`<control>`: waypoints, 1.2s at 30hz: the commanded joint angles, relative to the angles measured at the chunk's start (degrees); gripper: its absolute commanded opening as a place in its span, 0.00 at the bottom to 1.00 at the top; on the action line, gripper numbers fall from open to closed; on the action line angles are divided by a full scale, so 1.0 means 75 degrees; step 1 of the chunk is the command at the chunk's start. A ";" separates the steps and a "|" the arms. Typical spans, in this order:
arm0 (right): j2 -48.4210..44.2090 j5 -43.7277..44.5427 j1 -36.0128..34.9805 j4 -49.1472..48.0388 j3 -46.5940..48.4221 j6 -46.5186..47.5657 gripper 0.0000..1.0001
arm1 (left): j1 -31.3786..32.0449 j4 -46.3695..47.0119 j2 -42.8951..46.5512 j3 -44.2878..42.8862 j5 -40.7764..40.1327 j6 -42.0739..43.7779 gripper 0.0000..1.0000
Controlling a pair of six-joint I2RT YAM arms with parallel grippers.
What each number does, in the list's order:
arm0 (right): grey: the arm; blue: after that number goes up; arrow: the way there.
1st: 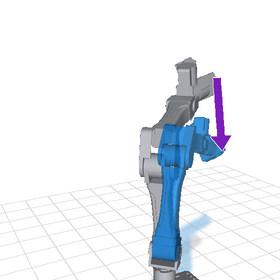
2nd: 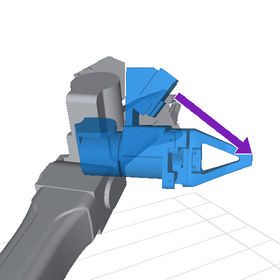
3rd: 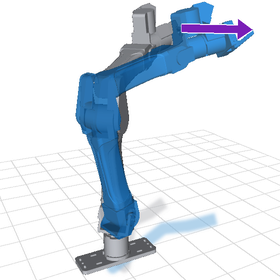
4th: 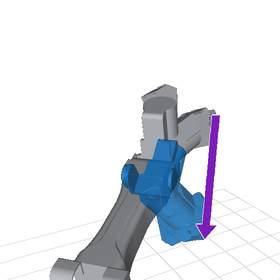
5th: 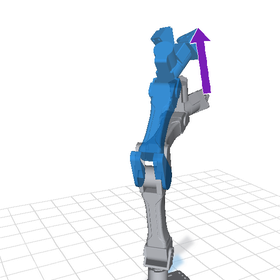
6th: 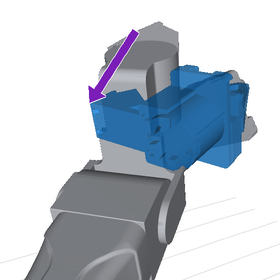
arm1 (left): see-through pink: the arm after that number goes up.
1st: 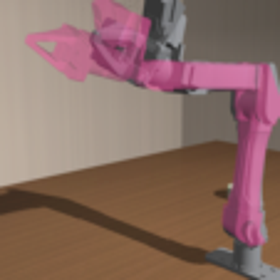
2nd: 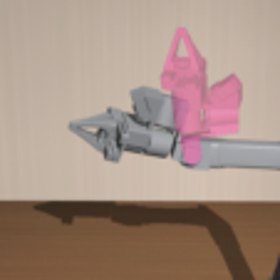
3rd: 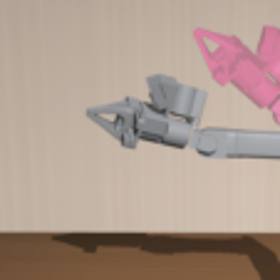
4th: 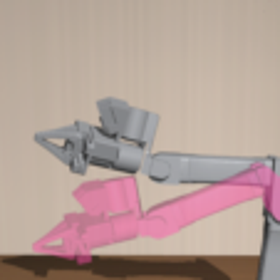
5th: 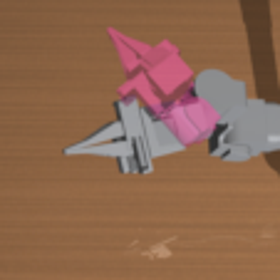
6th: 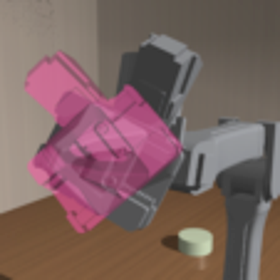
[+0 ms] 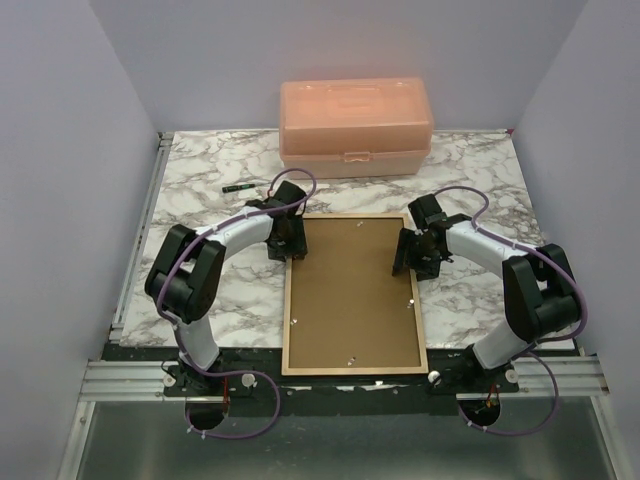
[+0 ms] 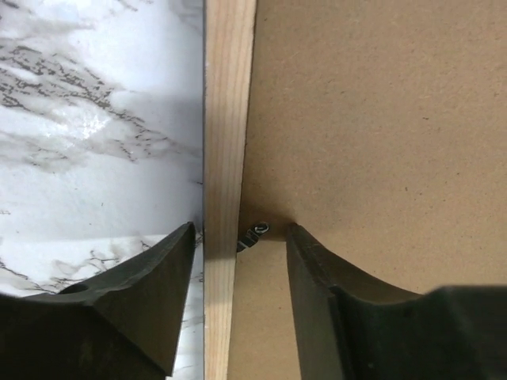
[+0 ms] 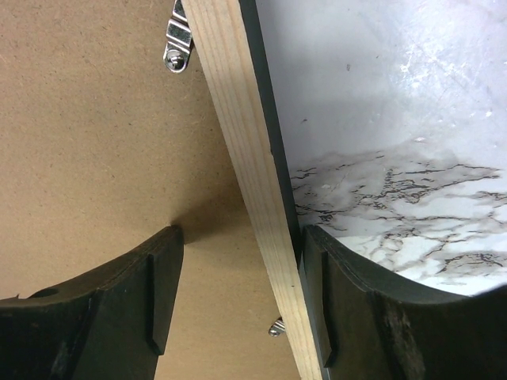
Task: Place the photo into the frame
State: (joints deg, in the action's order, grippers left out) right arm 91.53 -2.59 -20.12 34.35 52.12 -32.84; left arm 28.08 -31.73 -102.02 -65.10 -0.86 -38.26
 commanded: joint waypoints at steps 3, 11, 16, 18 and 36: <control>0.0281 -0.0050 0.0041 -0.0185 -0.0200 0.0165 0.67 | -0.0029 -0.0255 -0.0500 -0.0238 -0.0691 0.0320 0.36; 0.0287 -0.0074 0.0034 -0.0182 -0.0187 0.0167 0.67 | -0.0039 -0.0124 -0.0577 -0.0051 -0.0671 0.0492 0.08; 0.0277 -0.0072 0.0034 -0.0185 -0.0211 0.0159 0.67 | -0.0030 -0.0036 -0.0560 -0.0005 -0.0577 0.0610 0.00; 0.0237 -0.0053 0.0034 -0.0174 -0.0203 0.0159 0.67 | -0.0023 -0.0025 -0.0507 0.0008 -0.0565 0.0656 0.00; 0.0776 0.0747 0.0211 0.0199 0.1113 0.0355 0.86 | -0.0021 -0.0723 0.1580 0.0425 -0.0642 0.0500 0.51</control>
State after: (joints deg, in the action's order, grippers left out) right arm 94.65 -0.16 -19.75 34.94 57.08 -31.29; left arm 27.86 -35.38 -95.44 -63.88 -4.97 -34.11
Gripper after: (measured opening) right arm 0.860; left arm 0.498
